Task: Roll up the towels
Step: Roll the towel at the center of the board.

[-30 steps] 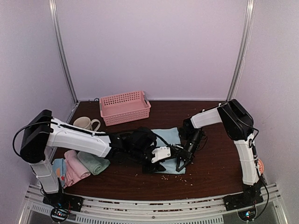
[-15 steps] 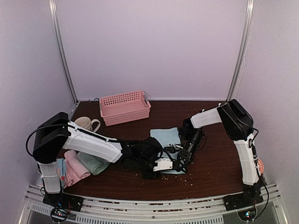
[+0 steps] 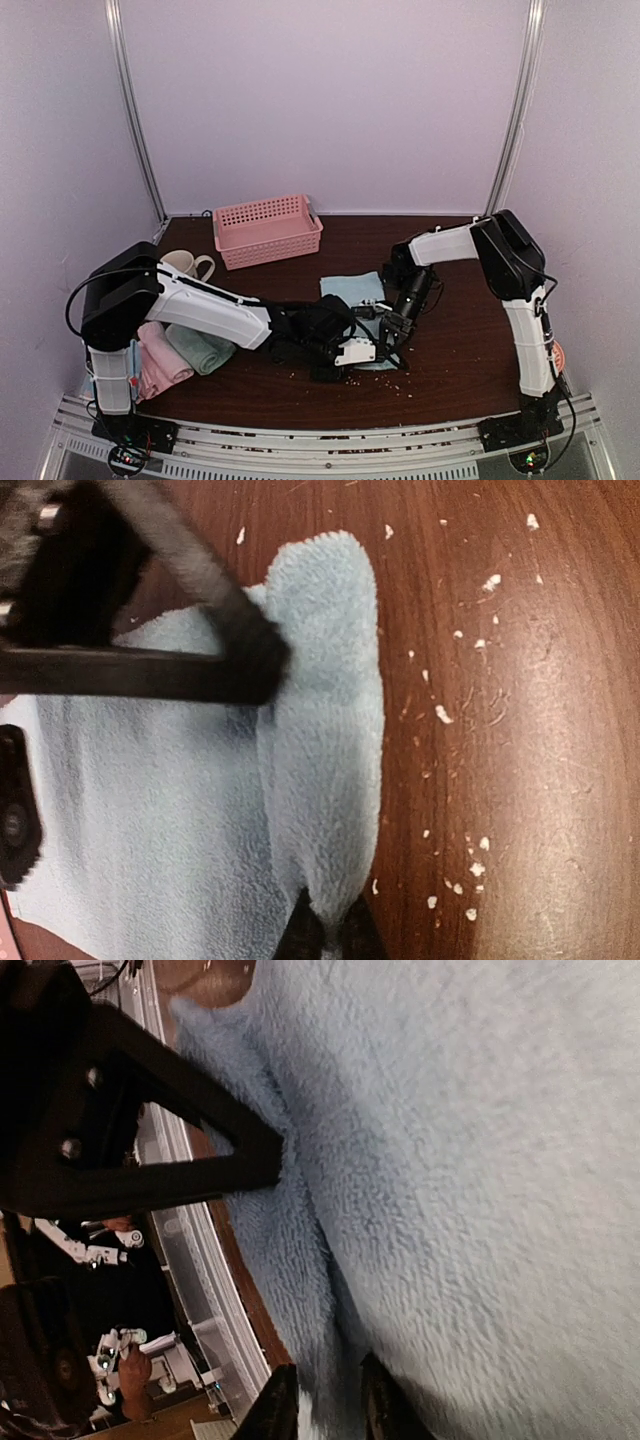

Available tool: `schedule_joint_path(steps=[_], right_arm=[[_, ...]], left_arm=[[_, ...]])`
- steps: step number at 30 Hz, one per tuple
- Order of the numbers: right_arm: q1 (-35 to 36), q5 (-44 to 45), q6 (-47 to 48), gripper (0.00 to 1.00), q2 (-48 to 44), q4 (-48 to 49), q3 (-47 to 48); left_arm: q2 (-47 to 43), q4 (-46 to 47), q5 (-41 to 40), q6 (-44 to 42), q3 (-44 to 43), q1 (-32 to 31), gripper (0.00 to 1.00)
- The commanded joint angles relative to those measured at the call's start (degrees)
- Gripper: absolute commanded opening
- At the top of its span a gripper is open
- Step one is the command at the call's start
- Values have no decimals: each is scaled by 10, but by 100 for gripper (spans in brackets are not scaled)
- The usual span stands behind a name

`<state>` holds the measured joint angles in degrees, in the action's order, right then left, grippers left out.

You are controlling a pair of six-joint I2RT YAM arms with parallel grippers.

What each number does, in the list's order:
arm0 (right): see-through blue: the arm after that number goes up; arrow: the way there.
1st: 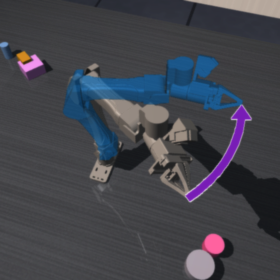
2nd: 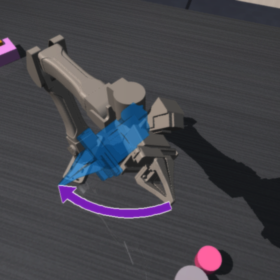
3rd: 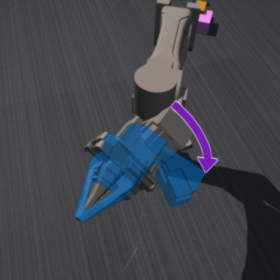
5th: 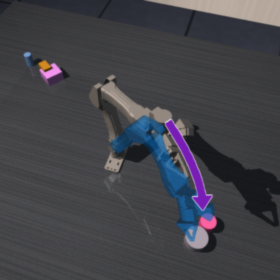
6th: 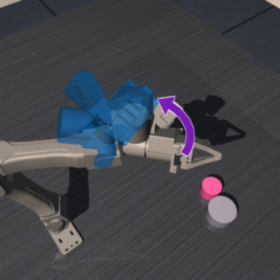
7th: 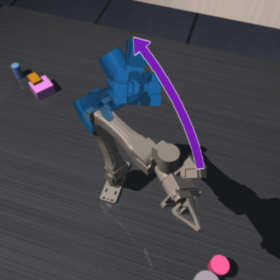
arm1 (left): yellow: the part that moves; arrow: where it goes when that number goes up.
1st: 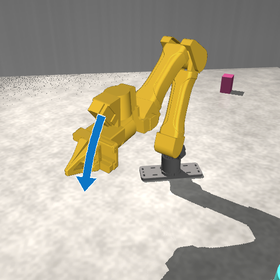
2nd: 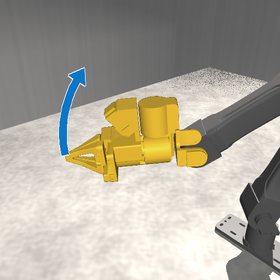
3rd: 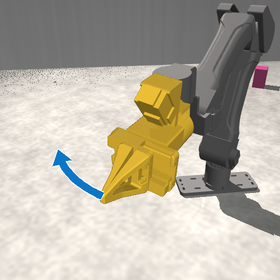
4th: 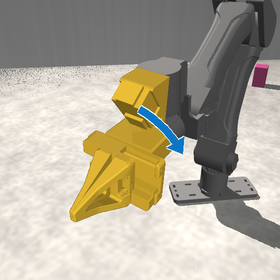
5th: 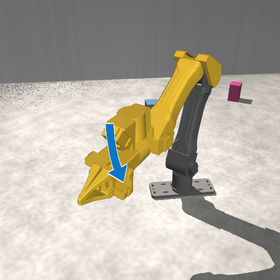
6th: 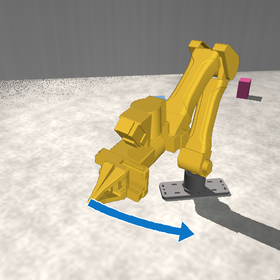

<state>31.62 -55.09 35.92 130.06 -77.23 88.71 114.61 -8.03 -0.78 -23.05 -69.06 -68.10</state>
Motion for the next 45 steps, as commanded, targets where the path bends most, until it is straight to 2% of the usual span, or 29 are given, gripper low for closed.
schedule_joint_path(steps=[1,4,8,11,13,16,21,23,26,28,32,36,45], right_arm=[[-34,54,0,27,-84,-4,56],[-43,68,4,28,-135,3,73],[-67,62,-42,28,-209,69,58],[-97,-13,1,28,-222,13,89],[-106,-33,24,28,-241,-5,97],[-107,-30,88,30,-302,3,61],[-104,-23,130,33,-388,54,-36],[-94,-14,161,35,-408,51,-69],[-51,41,159,36,-437,92,-132],[-13,96,139,39,-458,155,-180],[84,248,37,42,-475,322,-264],[154,330,6,45,-443,414,-296],[237,396,-3,45,-332,450,-290]], left_arm=[[17,-71,56,35,3,-2,0],[23,-90,105,70,-4,4,0],[38,-130,176,104,-38,36,0],[69,-177,264,142,-81,79,0],[91,-196,341,171,-101,112,0],[133,-248,440,187,-151,142,0],[180,-271,565,233,-194,163,0],[192,-274,583,252,-206,166,0],[207,-274,607,272,-215,169,0],[215,-274,612,279,-219,170,0],[225,-274,599,283,-221,171,0],[226,-274,592,286,-221,172,0],[232,-272,582,293,-227,177,0]])
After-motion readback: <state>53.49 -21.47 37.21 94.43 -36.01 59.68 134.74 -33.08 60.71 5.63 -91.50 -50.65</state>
